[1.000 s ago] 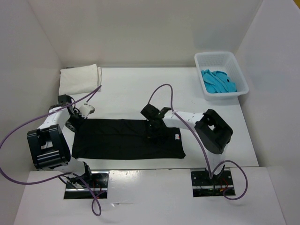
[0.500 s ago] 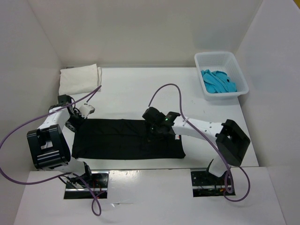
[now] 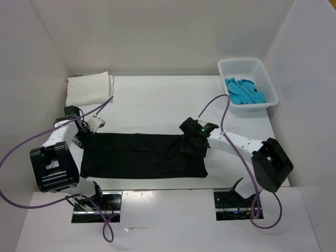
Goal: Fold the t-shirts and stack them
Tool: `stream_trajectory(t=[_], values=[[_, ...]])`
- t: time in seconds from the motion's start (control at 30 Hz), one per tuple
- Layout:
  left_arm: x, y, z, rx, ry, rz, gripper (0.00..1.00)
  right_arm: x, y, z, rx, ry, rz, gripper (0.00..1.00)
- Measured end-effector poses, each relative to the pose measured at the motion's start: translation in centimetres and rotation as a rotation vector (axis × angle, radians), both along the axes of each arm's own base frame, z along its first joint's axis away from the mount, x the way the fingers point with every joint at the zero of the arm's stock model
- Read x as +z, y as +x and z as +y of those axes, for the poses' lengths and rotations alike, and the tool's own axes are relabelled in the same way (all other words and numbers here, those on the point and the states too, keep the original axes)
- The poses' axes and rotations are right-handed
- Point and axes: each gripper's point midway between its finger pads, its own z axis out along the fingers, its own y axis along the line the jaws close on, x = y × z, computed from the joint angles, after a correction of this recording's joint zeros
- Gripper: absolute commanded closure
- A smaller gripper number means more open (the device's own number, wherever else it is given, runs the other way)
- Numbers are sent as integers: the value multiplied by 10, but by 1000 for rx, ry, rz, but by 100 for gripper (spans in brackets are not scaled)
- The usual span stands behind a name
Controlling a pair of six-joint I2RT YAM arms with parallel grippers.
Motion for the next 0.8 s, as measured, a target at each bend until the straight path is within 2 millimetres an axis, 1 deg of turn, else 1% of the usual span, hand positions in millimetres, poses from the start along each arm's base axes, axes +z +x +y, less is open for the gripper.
stream_trajectory(t=[0.03,0.07,0.13,0.17,0.2,0.27,0.3,0.33,0.4,0.47,0.5,0.53,0.6,0.63,0.7,0.8], values=[[2,-1,1,-1,8,-3,69,1,4,-10,-33,-2,-4,24],[5,-1,2,-1,17,-9,63,3,8,-20,-69,-2,-10,21],[12,-3,4,-19,35,-19,58,8,18,-38,-136,1,-29,20],[17,-5,4,-25,43,-23,53,11,23,-45,-163,6,-39,19],[21,-8,5,-34,47,-27,50,13,27,-50,-186,10,-46,19],[31,-13,7,-30,30,-30,42,17,30,-56,-212,16,-56,16],[40,-12,9,-28,23,-44,36,18,30,-57,-217,21,-60,13],[49,-9,11,-25,14,-64,34,18,28,-57,-220,29,-60,11],[69,4,14,-21,-5,-126,33,14,16,-61,-241,46,-44,6],[83,19,11,-25,-32,-189,30,6,-1,-66,-275,67,-13,5],[86,25,9,-27,-48,-211,30,2,-10,-70,-295,71,3,5],[86,31,8,-14,-68,-226,28,-4,-20,-72,-314,82,22,1],[81,44,5,18,-114,-243,28,-12,-37,-79,-358,94,54,0],[75,51,5,39,-138,-242,28,-14,-43,-80,-376,102,66,0],[60,64,6,77,-175,-232,27,-16,-50,-83,-413,119,78,0],[30,79,9,133,-196,-190,27,-17,-55,-81,-439,144,91,0]])
